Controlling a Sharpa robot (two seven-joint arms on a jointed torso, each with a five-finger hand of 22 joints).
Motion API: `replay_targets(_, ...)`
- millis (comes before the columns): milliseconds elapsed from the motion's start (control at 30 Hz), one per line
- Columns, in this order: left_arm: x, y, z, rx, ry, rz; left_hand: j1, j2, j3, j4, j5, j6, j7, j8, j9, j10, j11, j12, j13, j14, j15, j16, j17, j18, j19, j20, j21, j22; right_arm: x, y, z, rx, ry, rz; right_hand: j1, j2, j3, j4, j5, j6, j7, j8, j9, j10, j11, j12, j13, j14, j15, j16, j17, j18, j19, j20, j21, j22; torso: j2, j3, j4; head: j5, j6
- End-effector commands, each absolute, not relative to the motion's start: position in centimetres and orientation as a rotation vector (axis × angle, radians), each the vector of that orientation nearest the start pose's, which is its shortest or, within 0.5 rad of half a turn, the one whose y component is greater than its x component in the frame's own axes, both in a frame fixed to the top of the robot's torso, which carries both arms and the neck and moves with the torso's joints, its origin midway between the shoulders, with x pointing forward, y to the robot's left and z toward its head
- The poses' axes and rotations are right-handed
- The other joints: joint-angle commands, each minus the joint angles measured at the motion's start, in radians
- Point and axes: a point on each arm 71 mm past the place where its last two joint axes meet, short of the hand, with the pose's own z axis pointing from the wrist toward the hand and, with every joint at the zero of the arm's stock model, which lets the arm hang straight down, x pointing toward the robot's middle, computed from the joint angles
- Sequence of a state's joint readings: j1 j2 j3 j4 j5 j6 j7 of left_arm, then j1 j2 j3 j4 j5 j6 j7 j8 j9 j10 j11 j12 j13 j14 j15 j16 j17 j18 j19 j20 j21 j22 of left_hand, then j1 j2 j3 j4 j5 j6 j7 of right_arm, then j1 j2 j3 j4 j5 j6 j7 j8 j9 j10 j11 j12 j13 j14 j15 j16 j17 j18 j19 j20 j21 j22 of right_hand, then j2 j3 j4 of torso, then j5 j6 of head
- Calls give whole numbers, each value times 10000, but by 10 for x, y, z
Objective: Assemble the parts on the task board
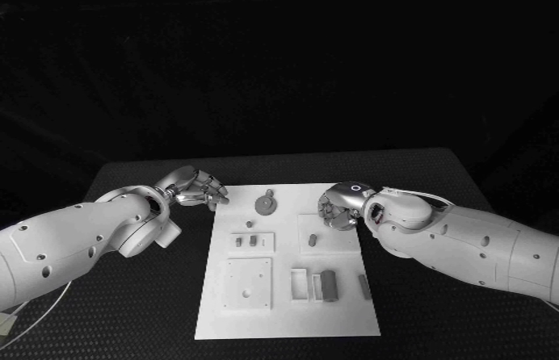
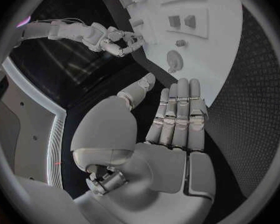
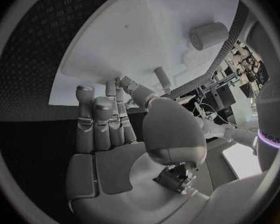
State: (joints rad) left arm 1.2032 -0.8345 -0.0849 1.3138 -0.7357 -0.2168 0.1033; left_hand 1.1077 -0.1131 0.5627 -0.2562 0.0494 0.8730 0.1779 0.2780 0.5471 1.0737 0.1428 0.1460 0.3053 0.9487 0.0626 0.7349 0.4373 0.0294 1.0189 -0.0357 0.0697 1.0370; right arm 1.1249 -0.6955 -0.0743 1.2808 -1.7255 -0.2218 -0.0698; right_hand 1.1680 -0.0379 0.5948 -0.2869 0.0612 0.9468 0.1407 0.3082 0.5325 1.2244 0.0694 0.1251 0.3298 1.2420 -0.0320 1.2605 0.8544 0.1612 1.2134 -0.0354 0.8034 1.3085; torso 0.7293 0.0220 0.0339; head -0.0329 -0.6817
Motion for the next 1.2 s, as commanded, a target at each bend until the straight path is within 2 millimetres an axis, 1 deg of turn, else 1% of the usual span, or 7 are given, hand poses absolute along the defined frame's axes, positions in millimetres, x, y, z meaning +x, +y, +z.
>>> replay_targets(33, 514, 258, -215, -5063, 18107, -9722, -42, 71, -61, 18, 24, -85, -4, 8, -2, -71, -6, -61, -14, 89, 9, -65, 27, 59, 69, 15, -16, -11, 500, -192, -262, -4869, 17718, 4019, 169, 16, -23, -53, 19, 157, -31, 86, 28, 144, -19, 51, 25, 8, -117, -47, -11, 1006, 67, -15, -19, 147, 1, 1, 12, -13, 0)
replay_targets(233, 514, 259, -215, -5069, 18104, -9712, -35, 73, -70, 16, 23, -86, -4, 10, -1, -71, -6, -59, -21, 108, 2, -71, 52, 63, 87, 8, -8, -16, 500, -191, -262, -5019, 17510, 3940, 451, 3, -14, -69, 19, 357, -112, 193, 84, 377, -123, 119, 103, 63, -218, -61, -13, 1006, 104, -42, -13, 174, 1, -4, -4, -9, -11)
replay_targets(300, 514, 258, -215, -5060, 18107, -9726, -31, 71, -74, 13, 23, -87, -5, 11, 0, -71, -6, -57, -24, 115, -1, -74, 62, 64, 92, 6, -6, -19, 499, -190, -261, -5193, 17383, 3877, 513, -29, -27, -71, 19, 398, -130, 211, 95, 421, -143, 125, 122, 78, -238, -65, -13, 1006, 115, -46, -11, 179, -2, -2, -10, -5, -13)
replay_targets(500, 513, 258, -215, -4976, 18137, -9774, -60, 17, -121, 18, 24, -102, 2, 9, -1, -86, 1, -61, -41, 130, -6, -100, 107, 61, 107, 3, -4, -32, 496, -186, -260, -5683, 16903, 3774, 703, -150, -50, -73, 20, 554, -192, 252, 94, 553, -206, 130, 162, 121, -301, -84, -11, 1006, 157, -56, 6, 189, -1, -1, 0, -1, -23)
replay_targets(733, 514, 258, -215, -4948, 18099, -9723, -68, 6, -134, 23, 24, -109, 4, 7, -2, -95, 5, -63, -48, 132, -6, -114, 125, 59, 108, 2, -5, -39, 494, -183, -258, -5774, 16489, 3949, 791, -201, -59, -70, 21, 697, -239, 273, 67, 676, -255, 125, 169, 184, -351, -97, -10, 1006, 231, -62, 34, 189, 2, 4, 1, 1, -30)
replay_targets(933, 514, 258, -215, -4923, 18089, -9728, -72, 7, -141, 28, 24, -112, 5, 7, -2, -101, 7, -65, -54, 135, -7, -123, 138, 59, 111, 1, -5, -44, 493, -182, -256, -5592, 16124, 4058, 820, -210, -68, -66, 21, 859, -295, 316, 63, 842, -318, 137, 177, 270, -417, -108, -7, 1006, 339, -89, 68, 185, 4, 4, 1, 7, 1)
replay_targets(1200, 515, 258, -215, -4924, 18083, -9713, -76, 8, -146, 34, 24, -116, 6, 6, -3, -105, 9, -65, -58, 139, -8, -130, 151, 59, 114, 0, -5, -48, 492, -181, -252, -5386, 15735, 4226, 807, -235, -78, -63, 21, 930, -320, 333, 68, 935, -349, 139, 182, 316, -448, -106, 4, 1006, 399, -108, 88, 186, 0, 6, 4, 24, 17)
